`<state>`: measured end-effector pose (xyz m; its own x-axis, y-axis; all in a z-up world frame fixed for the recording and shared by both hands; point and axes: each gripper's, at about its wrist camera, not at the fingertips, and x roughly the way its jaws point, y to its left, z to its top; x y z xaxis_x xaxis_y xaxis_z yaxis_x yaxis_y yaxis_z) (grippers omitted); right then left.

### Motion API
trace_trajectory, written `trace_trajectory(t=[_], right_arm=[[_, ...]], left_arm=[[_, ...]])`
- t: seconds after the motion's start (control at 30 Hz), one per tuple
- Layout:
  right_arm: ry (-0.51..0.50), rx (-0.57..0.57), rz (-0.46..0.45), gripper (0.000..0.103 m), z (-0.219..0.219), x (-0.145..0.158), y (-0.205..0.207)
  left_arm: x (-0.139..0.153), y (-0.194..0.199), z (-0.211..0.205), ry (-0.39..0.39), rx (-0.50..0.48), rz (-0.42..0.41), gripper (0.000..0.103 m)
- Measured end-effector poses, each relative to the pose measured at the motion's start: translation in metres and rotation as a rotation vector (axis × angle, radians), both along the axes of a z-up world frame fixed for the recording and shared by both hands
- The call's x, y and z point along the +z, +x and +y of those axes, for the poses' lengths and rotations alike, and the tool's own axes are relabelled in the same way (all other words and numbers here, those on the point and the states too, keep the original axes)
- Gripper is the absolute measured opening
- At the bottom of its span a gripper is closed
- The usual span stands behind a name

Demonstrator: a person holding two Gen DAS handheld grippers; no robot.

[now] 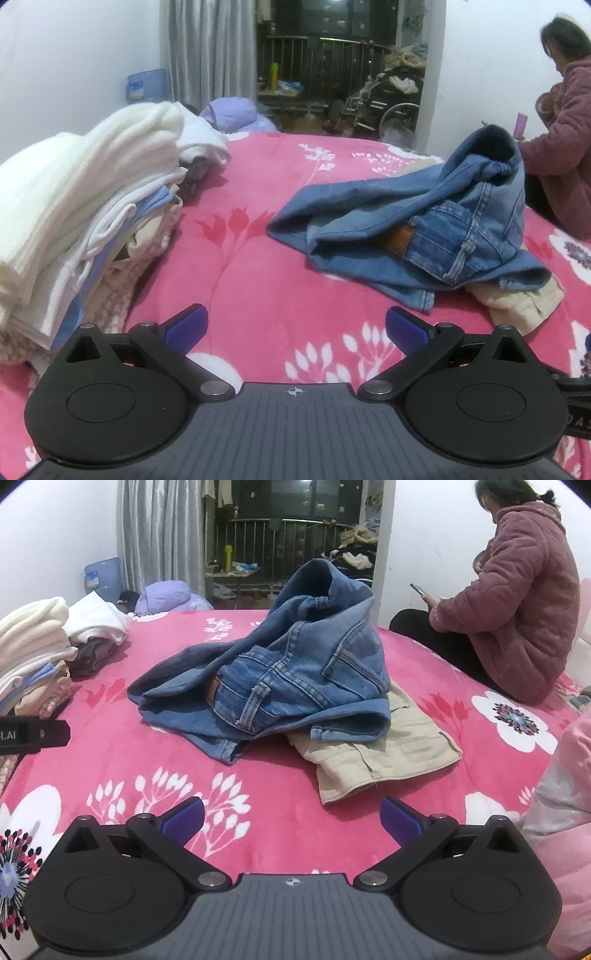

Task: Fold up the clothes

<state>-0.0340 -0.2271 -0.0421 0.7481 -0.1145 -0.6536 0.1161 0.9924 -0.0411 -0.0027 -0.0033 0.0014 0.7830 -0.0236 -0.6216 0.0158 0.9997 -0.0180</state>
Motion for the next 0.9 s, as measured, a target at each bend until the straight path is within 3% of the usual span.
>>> trace_trajectory(t=[0.27, 0.9], right_arm=[[0.001, 0.000, 0.001, 0.103, 0.004, -0.001, 0.000], [-0.018, -0.017, 0.014, 0.103, 0.001, -0.003, -0.002]], left_arm=[[-0.004, 0.000, -0.013, 0.061, 0.005, 0.027, 0.103], [-0.008, 0.000, -0.013, 0.068, 0.019, 0.044, 0.103]])
